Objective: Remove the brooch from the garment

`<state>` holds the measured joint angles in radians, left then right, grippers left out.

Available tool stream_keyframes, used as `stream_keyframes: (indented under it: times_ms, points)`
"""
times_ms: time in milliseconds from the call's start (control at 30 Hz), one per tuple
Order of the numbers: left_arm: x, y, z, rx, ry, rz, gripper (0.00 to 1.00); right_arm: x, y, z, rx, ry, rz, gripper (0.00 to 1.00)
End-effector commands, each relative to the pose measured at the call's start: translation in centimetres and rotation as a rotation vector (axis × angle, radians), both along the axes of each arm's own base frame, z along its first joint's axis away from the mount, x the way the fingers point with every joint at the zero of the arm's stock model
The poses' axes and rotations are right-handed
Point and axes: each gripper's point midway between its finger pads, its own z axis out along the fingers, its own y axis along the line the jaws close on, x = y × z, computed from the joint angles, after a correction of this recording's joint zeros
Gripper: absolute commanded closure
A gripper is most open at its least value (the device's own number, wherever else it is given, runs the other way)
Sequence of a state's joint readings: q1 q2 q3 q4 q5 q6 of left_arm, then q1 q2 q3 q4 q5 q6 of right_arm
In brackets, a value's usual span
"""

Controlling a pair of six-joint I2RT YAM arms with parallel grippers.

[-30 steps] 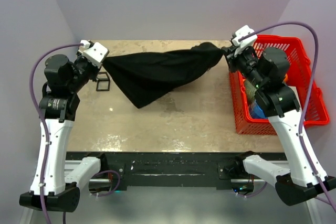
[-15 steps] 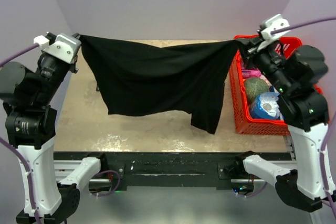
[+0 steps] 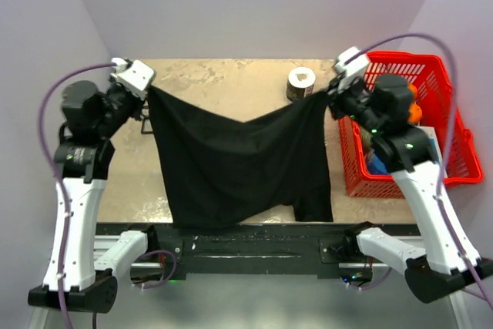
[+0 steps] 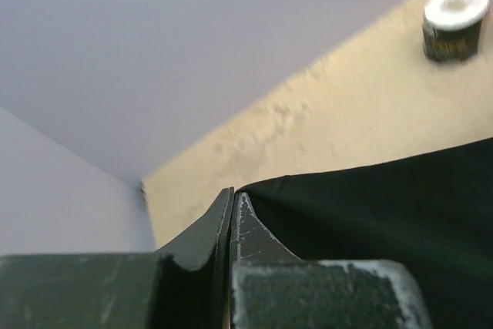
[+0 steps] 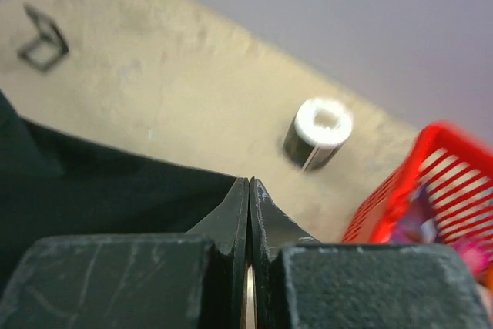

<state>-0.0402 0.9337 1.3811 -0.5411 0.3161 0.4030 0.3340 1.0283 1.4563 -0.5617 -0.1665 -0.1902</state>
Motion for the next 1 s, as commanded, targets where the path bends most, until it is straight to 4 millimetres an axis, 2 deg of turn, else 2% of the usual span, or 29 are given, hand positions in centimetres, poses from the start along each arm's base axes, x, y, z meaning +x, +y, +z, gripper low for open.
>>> stream_keyframes:
  times_ms: [0,33,67,100,133,167,200,233,267,300,333,400,433,467,500,533,567,600,633,667,700,733,767,800,833,867,900,967]
  points:
    - [0.4,-1.0,-9.5,-0.027,0.236,-0.050,1.00,-0.7,4.0,-10.3,-0.045,0.218,0.146,1.00]
    - [0.1,-1.1,-11.2,-0.030,0.279,-0.052,1.00,-2.2,4.9,-14.2,-0.097,0.321,0.199,1.00]
    - [-0.7,-1.1,-12.8,-0.029,0.318,-0.056,1.00,-4.4,6.5,-15.7,-0.151,0.345,0.299,1.00]
    - [-1.4,-1.4,-15.7,-0.030,0.386,-0.075,1.00,-5.9,6.8,-17.0,-0.181,0.376,0.359,1.00]
    - [-2.0,-1.6,-16.9,-0.007,0.408,-0.099,1.00,-8.0,6.5,-19.7,-0.244,0.444,0.425,1.00]
    - [-3.2,-1.7,-18.0,0.007,0.433,-0.117,1.00,-8.9,6.4,-20.3,-0.237,0.484,0.435,0.92]
    - [-4.2,-1.9,-20.6,0.022,0.489,-0.140,1.00,-9.4,6.3,-19.8,-0.248,0.494,0.457,0.89]
    - [-4.7,-1.9,-21.4,0.093,0.477,-0.190,1.00,-11.2,6.8,-19.8,-0.257,0.534,0.549,0.85]
    - [-5.3,-1.5,-21.7,0.113,0.475,-0.178,1.00,-11.7,7.0,-19.6,-0.260,0.552,0.575,0.65]
    - [-5.7,-1.0,-23.2,0.143,0.500,-0.166,1.00,-11.7,7.5,-19.1,-0.251,0.574,0.605,0.53]
    - [-6.2,-0.9,-24.0,0.227,0.490,-0.223,1.00,-13.0,7.5,-19.5,-0.277,0.620,0.676,0.43]
    - [-8.7,-1.0,-27.2,0.289,0.581,-0.305,1.00,-12.9,7.6,-19.6,-0.307,0.668,0.703,0.30]
    - [-9.3,-0.8,-27.9,0.349,0.575,-0.337,1.00,-12.6,7.3,-21.4,-0.368,0.733,0.723,0.30]
    - [-9.6,-0.5,-28.5,0.377,0.579,-0.344,1.00,-11.3,6.8,-22.2,-0.393,0.757,0.695,0.32]
    - [-9.9,0.0,-29.7,0.411,0.593,-0.340,1.00,-9.6,6.9,-22.0,-0.373,0.751,0.661,0.33]
    - [-9.9,0.3,-29.8,0.453,0.567,-0.350,1.00,-6.5,7.9,-22.7,-0.304,0.761,0.608,0.33]
    - [-9.9,0.5,-30.0,0.470,0.563,-0.347,1.00,-4.2,7.7,-22.6,-0.238,0.762,0.559,0.34]
    - [-10.0,0.7,-30.4,0.483,0.566,-0.341,1.00,-0.9,8.6,-21.6,-0.212,0.682,0.511,0.36]
    - [-9.9,0.8,-30.5,0.486,0.570,-0.342,1.00,1.3,9.2,-23.6,-0.204,0.730,0.459,0.38]
    - [-10.0,0.8,-30.7,0.483,0.581,-0.342,1.00,2.7,10.1,-23.7,-0.197,0.711,0.440,0.37]
    - [-9.9,0.8,-30.6,0.482,0.589,-0.340,1.00,6.5,10.2,-23.6,-0.219,0.621,0.337,0.35]
    - [-10.0,0.8,-30.9,0.466,0.619,-0.335,1.00,7.9,10.5,-24.1,-0.216,0.615,0.281,0.34]
    - [-9.8,0.9,-30.8,0.466,0.623,-0.331,1.00,9.5,10.7,-26.5,-0.246,0.646,0.250,0.33]
    - [-9.8,0.9,-30.7,0.460,0.631,-0.327,1.00,11.8,10.4,-26.2,-0.262,0.604,0.174,0.34]
    - [-9.6,1.0,-30.6,0.455,0.635,-0.316,1.00,12.8,10.1,-26.8,-0.263,0.611,0.127,0.33]
    - [-9.4,1.1,-30.3,0.460,0.625,-0.307,1.00,13.6,9.9,-29.0,-0.292,0.648,0.095,0.33]
    - [-9.2,1.1,-30.1,0.460,0.617,-0.300,1.00,14.5,9.3,-29.1,-0.321,0.641,0.050,0.34]
    - [-8.8,1.3,-29.7,0.461,0.598,-0.283,1.00,15.1,8.3,-30.7,-0.344,0.675,0.005,0.37]
